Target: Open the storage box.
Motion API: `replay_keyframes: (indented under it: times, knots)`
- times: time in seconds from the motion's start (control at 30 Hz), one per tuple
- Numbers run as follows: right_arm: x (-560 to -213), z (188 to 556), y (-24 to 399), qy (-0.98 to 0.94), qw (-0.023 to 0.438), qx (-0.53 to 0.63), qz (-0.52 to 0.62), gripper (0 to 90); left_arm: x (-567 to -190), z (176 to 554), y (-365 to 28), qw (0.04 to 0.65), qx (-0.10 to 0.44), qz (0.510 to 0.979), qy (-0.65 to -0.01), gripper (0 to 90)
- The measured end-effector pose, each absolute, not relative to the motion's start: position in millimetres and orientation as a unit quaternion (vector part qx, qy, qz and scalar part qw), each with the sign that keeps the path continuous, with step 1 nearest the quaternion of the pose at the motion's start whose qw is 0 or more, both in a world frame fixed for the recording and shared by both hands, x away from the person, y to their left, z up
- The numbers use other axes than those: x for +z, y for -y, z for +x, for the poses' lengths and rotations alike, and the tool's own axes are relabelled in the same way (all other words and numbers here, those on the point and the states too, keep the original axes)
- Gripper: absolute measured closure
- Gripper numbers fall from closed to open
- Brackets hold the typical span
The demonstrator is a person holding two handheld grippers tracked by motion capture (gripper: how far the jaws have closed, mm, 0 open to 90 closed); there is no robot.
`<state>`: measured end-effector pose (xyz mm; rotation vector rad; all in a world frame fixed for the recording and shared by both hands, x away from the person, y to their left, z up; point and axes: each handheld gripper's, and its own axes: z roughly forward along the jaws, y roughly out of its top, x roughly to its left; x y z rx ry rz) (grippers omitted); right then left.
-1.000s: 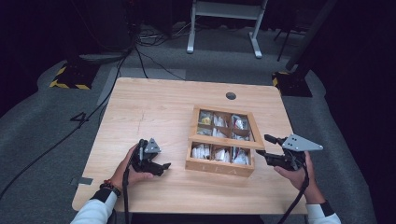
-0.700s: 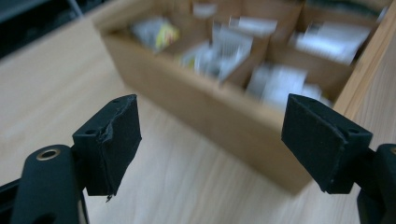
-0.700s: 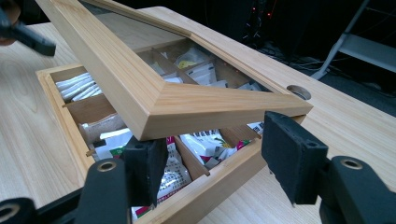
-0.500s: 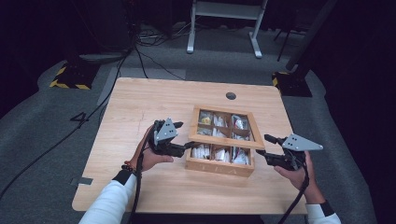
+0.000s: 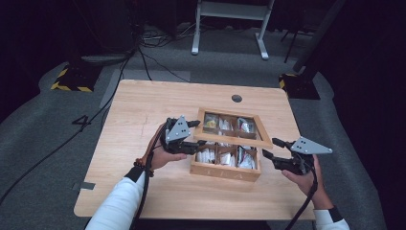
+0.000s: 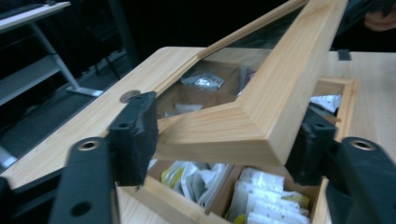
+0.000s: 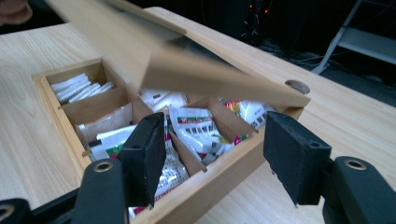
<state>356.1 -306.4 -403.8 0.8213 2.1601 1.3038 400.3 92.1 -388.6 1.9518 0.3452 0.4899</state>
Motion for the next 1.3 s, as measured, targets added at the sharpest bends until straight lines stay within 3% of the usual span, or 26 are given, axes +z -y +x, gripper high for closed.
replay_keyframes:
  times: [0.17, 0.47, 0.63, 1.3]
  knots:
    - [-409, 358, 309, -0.792, 0.237, 0.471, 0.307, 38.5, -377, 407, -89, 0.527, 0.219, 0.810, -0.136, 45.2]
    - [-415, 359, 307, -0.799, 0.231, 0.462, 0.306, 37.7, -365, 427, -91, 0.560, 0.208, 0.787, -0.155, 47.6]
    - [-417, 359, 307, -0.801, 0.229, 0.460, 0.307, 37.8, -356, 444, -94, 0.573, 0.199, 0.778, -0.162, 53.5]
    - [-426, 361, 310, -0.809, 0.218, 0.451, 0.308, 37.4, -332, 494, -90, 0.592, 0.199, 0.758, -0.189, 58.6]
